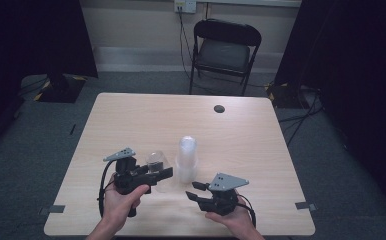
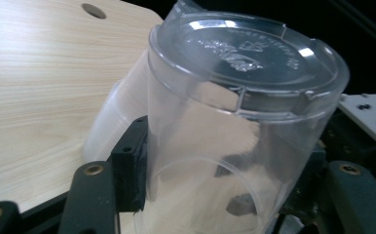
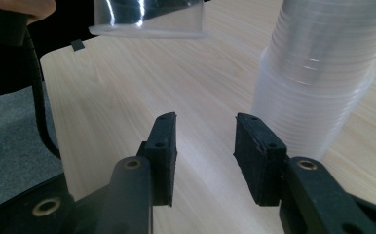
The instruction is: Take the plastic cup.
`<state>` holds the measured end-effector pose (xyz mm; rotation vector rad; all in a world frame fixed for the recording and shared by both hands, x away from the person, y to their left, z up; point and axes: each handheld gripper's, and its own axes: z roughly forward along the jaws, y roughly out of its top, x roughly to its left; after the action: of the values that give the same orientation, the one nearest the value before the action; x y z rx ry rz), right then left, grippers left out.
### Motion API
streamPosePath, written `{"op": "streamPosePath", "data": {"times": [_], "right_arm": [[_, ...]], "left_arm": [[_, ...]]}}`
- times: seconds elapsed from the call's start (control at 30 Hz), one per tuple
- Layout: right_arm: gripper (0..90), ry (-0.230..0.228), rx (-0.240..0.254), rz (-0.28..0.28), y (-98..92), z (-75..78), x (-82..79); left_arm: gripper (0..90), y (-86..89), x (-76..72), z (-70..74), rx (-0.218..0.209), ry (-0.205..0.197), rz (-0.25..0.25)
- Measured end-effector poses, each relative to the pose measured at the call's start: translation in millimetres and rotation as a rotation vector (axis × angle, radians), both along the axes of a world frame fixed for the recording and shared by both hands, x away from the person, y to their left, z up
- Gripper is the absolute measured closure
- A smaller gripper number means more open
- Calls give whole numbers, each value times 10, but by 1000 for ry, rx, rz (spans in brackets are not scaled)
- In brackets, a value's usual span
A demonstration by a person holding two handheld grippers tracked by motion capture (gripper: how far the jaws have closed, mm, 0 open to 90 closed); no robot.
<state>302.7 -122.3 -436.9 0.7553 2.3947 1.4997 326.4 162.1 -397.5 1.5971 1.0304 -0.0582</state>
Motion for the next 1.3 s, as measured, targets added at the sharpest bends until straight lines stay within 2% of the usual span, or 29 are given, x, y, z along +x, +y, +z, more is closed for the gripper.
{"op": "streamPosePath", "data": {"times": [0.1, 0.17, 0.27, 0.37, 0.47, 0.57, 0.67, 0.73, 0.77, 0.8, 0.83, 0.93, 1.13, 1.23, 1.3], "right_arm": [[629, -24, 3, 5, 17, -7, -21], [642, -41, 8, 7, 20, 8, -41], [657, -82, 8, 10, 44, 27, -65], [666, -96, 11, 17, 64, 24, -72], [685, -134, 10, 21, 91, 30, -97], [686, -178, 25, 17, 102, 47, -123], [708, -233, 43, 14, 114, 53, -155], [711, -245, 48, 15, 118, 53, -164], [713, -256, 54, 17, 124, 55, -172], [714, -266, 59, 19, 127, 60, -179], [714, -266, 59, 19, 127, 60, -179], [719, -310, 75, 15, 134, 79, -186], [705, -337, 115, 21, 121, 94, -209], [713, -351, 130, 18, 130, 104, -195], [712, -359, 131, 21, 155, 112, -186]], "left_arm": [[421, -7, -15, -44, -5, 16, -1], [425, -24, -37, -49, 9, 8, 5], [427, -50, -65, -34, -2, 3, -9], [429, -92, -93, -17, -19, 4, -25], [430, -126, -107, -19, -31, 16, -41], [430, -152, -120, -35, -21, 14, -46], [430, -143, -119, -44, -46, 28, -42], [431, -118, -107, -49, -66, 41, -41], [431, -107, -101, -55, -83, 53, -41], [431, -80, -84, -72, -123, 84, -42], [432, -80, -84, -72, -123, 84, -42], [431, -50, -67, -93, -183, 121, -55], [433, -41, -74, -91, -224, 140, -67], [436, -56, -87, -81, -258, 157, -76], [436, -69, -102, -68, -257, 155, -75]]}}
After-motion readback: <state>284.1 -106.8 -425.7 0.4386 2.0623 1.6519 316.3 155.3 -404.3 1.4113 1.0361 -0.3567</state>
